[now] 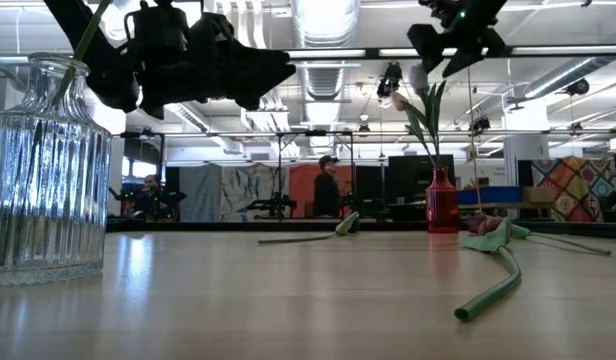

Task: Sort flowers into vase by color
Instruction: Put the white flower into the red vase, then put the light yellow flower into the red vase

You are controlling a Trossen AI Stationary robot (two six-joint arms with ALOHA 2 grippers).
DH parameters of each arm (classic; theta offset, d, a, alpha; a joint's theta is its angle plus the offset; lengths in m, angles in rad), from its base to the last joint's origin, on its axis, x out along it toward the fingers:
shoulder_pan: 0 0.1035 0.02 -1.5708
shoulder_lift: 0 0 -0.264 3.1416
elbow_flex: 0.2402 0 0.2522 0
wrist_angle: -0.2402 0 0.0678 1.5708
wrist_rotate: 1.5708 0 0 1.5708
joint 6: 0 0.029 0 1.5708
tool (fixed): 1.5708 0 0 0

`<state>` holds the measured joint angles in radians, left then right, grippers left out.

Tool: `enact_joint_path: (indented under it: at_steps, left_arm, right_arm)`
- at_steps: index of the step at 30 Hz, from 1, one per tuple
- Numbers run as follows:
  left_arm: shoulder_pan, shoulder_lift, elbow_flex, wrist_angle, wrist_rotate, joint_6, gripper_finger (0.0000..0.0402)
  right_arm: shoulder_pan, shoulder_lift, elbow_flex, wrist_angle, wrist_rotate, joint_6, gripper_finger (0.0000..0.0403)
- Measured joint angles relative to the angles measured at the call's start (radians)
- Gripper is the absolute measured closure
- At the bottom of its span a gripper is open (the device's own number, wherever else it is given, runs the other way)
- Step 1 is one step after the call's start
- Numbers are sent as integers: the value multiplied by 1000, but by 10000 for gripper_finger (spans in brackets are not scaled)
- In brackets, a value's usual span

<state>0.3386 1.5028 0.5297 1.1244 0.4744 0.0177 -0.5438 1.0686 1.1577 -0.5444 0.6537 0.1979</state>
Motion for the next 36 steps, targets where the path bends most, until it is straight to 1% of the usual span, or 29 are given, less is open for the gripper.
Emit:
enact_joint_path:
  at_steps: [7, 11, 14, 16, 18, 22, 23, 25, 29, 32, 36]
  left_arm:
    - [0, 0, 0, -11, -1, 17, 233]
    - [0, 0, 0, -11, -1, 18, 233]
    - [0, -7, 0, -15, -1, 18, 237]
    - [0, -24, 0, -28, -1, 25, 246]
    - [0, -64, 0, -78, 0, 38, 260]
    - [-1, -183, 0, -272, 4, 101, 305]
    - [-5, -217, 0, -329, 4, 122, 318]
    - [-17, -283, 0, -441, -7, 155, 345]
    - [-68, -404, 0, -662, -98, 183, 392]
    - [-133, -481, 0, -814, -191, 184, 397]
    - [-262, -561, 0, -995, -388, 154, 400]
  right_arm:
    - [3, -9, 126, -108, -1, -56, 138]
    - [3, -30, 161, -158, -3, -97, 139]
    - [16, -58, 162, -172, 0, -104, 158]
    - [32, -81, 155, -178, 0, -111, 191]
    - [56, -102, 149, -188, -1, -120, 237]
    - [148, -136, 129, -214, -12, -150, 351]
    - [175, -144, 116, -214, -16, -165, 373]
    - [228, -156, 83, -210, -12, -172, 384]
    - [335, -197, -30, -156, 44, -173, 393]
    - [412, -239, -151, -57, 77, -174, 394]
    - [514, -299, -312, 102, 81, -177, 394]
